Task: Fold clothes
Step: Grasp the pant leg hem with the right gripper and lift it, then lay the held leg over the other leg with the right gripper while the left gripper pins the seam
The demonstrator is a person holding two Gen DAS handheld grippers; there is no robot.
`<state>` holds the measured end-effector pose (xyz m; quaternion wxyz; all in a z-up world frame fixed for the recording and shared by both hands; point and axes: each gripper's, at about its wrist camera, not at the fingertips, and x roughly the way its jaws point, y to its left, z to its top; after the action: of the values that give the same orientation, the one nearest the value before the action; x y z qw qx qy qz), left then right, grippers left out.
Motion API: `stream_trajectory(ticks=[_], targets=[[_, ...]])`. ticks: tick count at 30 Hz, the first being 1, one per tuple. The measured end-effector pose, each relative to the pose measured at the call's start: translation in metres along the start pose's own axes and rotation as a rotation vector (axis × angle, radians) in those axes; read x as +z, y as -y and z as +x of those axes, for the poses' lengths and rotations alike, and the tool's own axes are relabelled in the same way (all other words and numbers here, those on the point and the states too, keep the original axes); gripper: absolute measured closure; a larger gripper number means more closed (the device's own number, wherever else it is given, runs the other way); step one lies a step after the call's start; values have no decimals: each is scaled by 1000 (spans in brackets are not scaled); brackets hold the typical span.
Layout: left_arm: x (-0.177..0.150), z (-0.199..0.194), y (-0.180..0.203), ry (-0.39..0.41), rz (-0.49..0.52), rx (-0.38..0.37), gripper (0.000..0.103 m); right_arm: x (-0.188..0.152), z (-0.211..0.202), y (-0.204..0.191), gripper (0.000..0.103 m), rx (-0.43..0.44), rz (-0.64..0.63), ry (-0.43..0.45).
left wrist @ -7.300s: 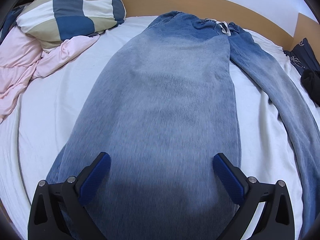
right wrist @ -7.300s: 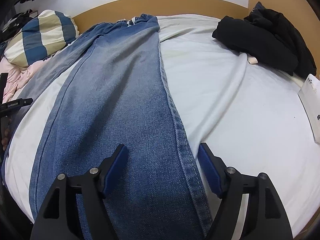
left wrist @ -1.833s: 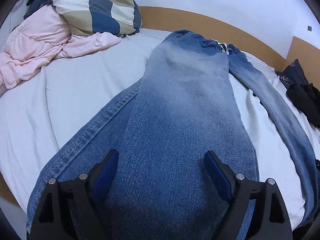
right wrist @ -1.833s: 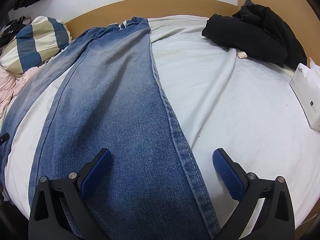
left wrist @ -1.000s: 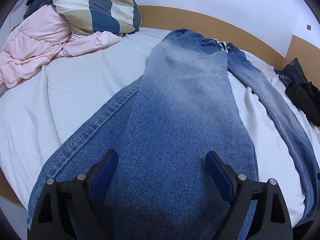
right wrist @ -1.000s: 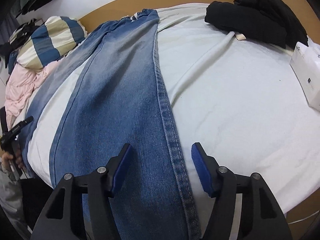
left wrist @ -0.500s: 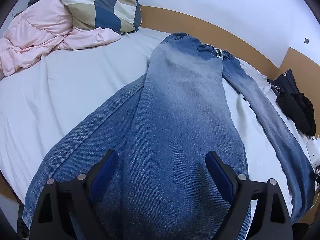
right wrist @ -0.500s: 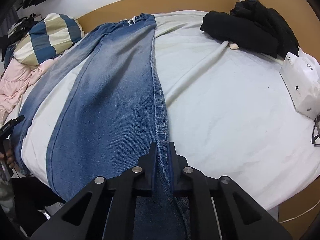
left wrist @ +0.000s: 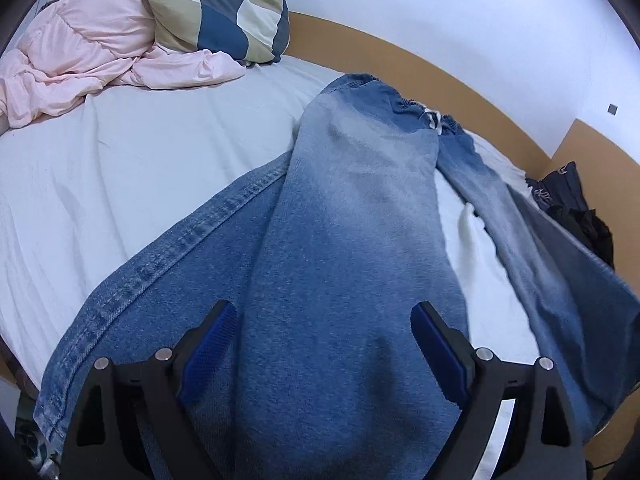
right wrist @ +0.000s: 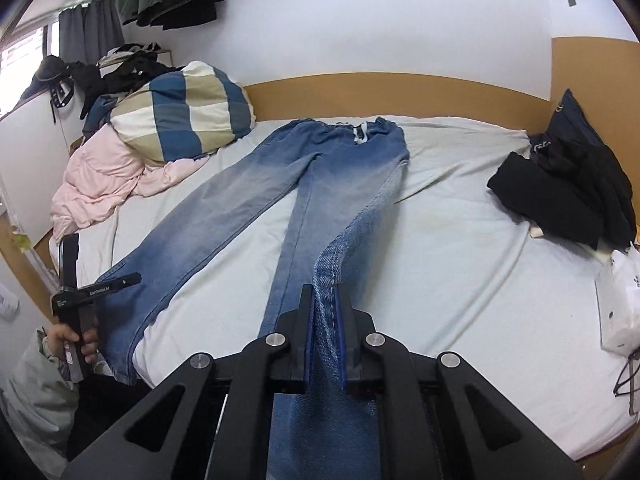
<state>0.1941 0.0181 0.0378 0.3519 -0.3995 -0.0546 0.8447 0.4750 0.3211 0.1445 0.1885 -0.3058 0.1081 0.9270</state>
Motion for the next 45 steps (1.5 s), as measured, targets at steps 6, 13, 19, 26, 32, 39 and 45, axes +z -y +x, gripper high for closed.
stream_trajectory(ticks=[6, 13, 19, 26, 32, 39, 45], targets=[[-5, -3, 33, 23, 101, 85, 13, -32, 35, -16, 94, 47, 2, -80], [-6, -47, 105, 201, 199, -21, 13, -59, 46, 5, 94, 97, 98, -69], [-11, -14, 202, 36, 426, -147, 9, -87, 61, 19, 94, 168, 151, -46], [-21, 58, 275, -227, 443, -261, 9, -84, 53, 18, 94, 197, 142, 15], [-19, 96, 300, -390, 346, -311, 10, -85, 44, 23, 94, 235, 164, 48], [-35, 107, 324, -429, 434, -302, 37, -86, 40, 25, 94, 251, 167, 60], [-23, 105, 318, -405, 388, -332, 82, -86, 38, 28, 93, 271, 178, 67]])
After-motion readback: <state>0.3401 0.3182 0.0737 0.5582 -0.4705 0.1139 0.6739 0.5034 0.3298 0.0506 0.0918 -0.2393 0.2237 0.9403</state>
